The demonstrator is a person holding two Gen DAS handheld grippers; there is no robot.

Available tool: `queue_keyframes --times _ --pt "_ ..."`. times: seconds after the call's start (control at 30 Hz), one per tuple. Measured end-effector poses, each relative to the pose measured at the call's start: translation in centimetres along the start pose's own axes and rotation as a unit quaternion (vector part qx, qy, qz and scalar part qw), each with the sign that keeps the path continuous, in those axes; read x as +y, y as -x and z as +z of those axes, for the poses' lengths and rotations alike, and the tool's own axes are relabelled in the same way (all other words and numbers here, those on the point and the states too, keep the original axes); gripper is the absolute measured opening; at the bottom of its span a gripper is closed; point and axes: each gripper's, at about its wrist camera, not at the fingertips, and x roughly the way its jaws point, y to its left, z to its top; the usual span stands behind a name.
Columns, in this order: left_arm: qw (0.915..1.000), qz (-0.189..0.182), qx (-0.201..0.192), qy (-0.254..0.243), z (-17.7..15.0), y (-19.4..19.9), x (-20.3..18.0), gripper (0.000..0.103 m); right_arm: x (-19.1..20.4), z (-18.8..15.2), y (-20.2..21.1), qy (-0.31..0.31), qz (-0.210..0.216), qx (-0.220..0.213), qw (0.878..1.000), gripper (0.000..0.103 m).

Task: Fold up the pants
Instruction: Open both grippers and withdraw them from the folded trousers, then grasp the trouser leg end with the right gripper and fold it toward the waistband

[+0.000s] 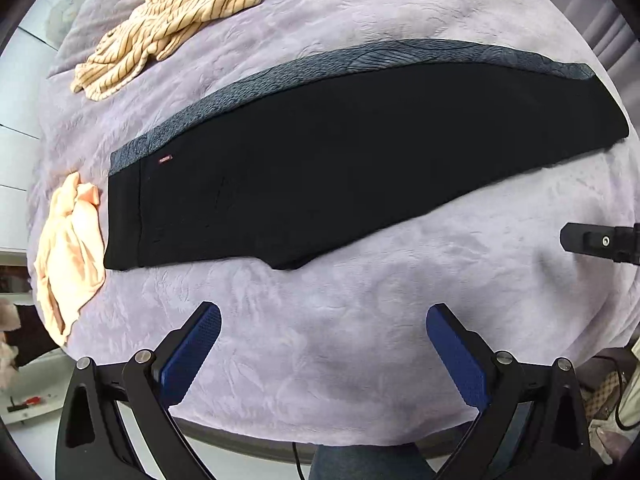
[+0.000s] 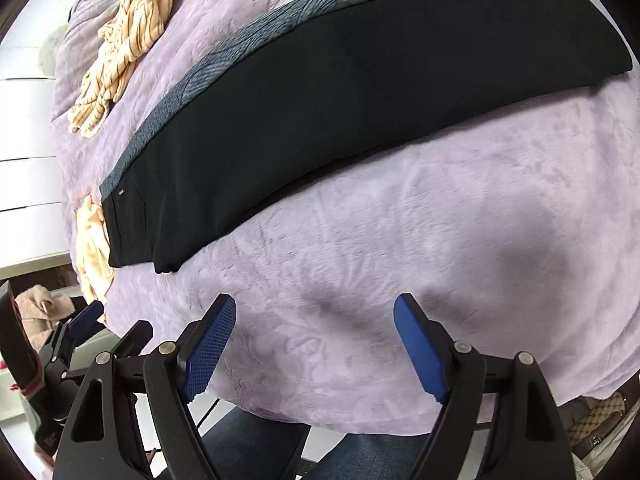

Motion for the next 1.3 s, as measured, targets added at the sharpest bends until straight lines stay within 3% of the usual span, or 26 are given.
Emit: queue_keyframes --times 0.43,0.63,0.8,0.97,1.3 --pt "0.9986 0.05 0.014 0.007 -0.5 1.1 -4.5 0.103 -7.4 2.0 2.4 -0.001 0.014 0.009 1.0 0.084" --pt "0.9982 0.06 0.007 -0.005 0.5 1.5 -5.2 0.103 -10.2 2.3 2.7 -0.035 0.024 0.008 0.999 0.084" --pt "0.9977 0.065 0.003 -0.019 0.8 1.9 -5.8 0.103 -11.0 1.9 2.3 -0.064 0.047 0.013 0.997 0.084" --pt "0.9968 0.079 0.006 -0.007 1.0 2.1 -5.3 0.103 -10.2 2.0 0.6 -0.052 0.055 0.04 0.996 0.084" --pt "0.9947 0.093 0.012 -0.042 1.4 1.7 -7.0 0.103 -11.5 3.2 1.3 -0.065 0.075 0.016 0.995 0.084"
